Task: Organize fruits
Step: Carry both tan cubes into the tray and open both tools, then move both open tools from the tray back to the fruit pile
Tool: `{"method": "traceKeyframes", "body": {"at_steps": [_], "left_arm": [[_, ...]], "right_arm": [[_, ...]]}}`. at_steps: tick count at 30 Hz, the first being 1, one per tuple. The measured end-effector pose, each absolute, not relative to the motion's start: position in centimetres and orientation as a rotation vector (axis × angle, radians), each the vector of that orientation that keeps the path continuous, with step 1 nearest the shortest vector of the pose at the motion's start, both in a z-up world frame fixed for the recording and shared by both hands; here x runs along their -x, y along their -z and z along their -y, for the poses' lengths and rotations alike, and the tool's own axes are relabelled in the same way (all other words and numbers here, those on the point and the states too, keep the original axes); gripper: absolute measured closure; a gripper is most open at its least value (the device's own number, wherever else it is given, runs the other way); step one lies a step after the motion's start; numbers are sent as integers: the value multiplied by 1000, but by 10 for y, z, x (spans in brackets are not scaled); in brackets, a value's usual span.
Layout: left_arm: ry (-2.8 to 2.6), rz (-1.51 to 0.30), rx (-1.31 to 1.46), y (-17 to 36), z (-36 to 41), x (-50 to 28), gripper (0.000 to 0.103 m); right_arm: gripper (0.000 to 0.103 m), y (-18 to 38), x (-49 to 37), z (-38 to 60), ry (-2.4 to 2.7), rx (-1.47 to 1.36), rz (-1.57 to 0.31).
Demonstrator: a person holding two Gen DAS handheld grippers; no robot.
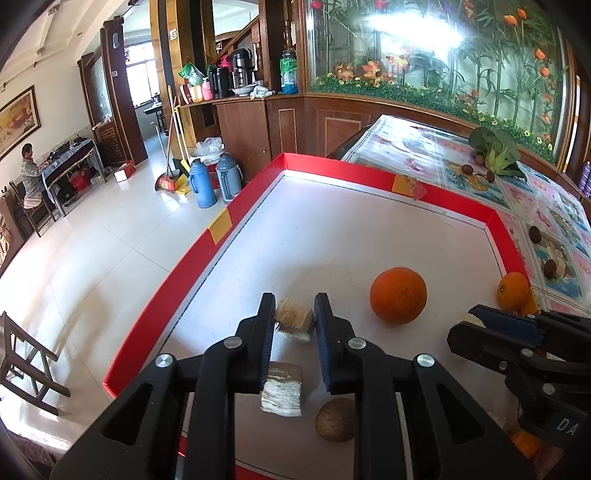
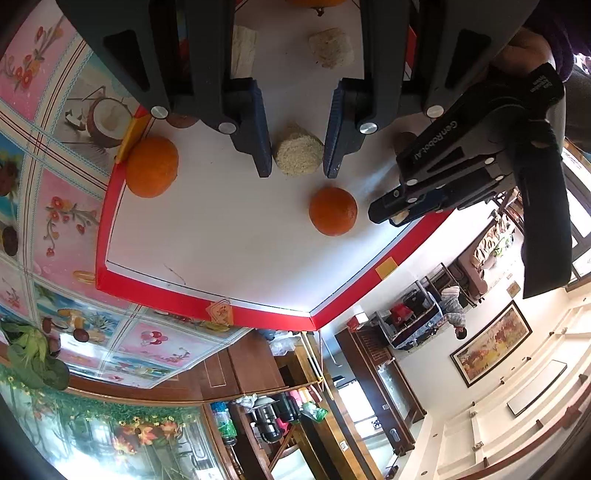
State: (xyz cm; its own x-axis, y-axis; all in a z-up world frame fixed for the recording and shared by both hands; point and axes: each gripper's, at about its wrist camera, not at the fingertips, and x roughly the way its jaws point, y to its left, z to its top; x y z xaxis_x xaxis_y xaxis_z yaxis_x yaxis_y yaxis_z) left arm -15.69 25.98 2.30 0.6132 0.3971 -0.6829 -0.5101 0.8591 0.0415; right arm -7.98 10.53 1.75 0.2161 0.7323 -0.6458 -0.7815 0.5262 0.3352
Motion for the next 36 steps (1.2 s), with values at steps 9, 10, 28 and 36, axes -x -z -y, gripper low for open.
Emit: {"method": "traceKeyframes", "body": {"at_steps": [9, 10, 28, 36], "left_arm": [[-574, -756, 155, -21, -260, 155, 76], [-581, -757, 157, -20, -260, 155, 65], [-618, -665, 73, -55, -234, 155, 30], [-595, -613, 21, -83, -211, 151, 29]], "right_arm": [[71, -19, 80, -105, -1064, 90, -851], [69, -19, 81, -105, -1071, 89, -849], [53, -45, 50, -62, -978, -78, -770], [53, -56, 35, -39, -944, -145, -739]]}}
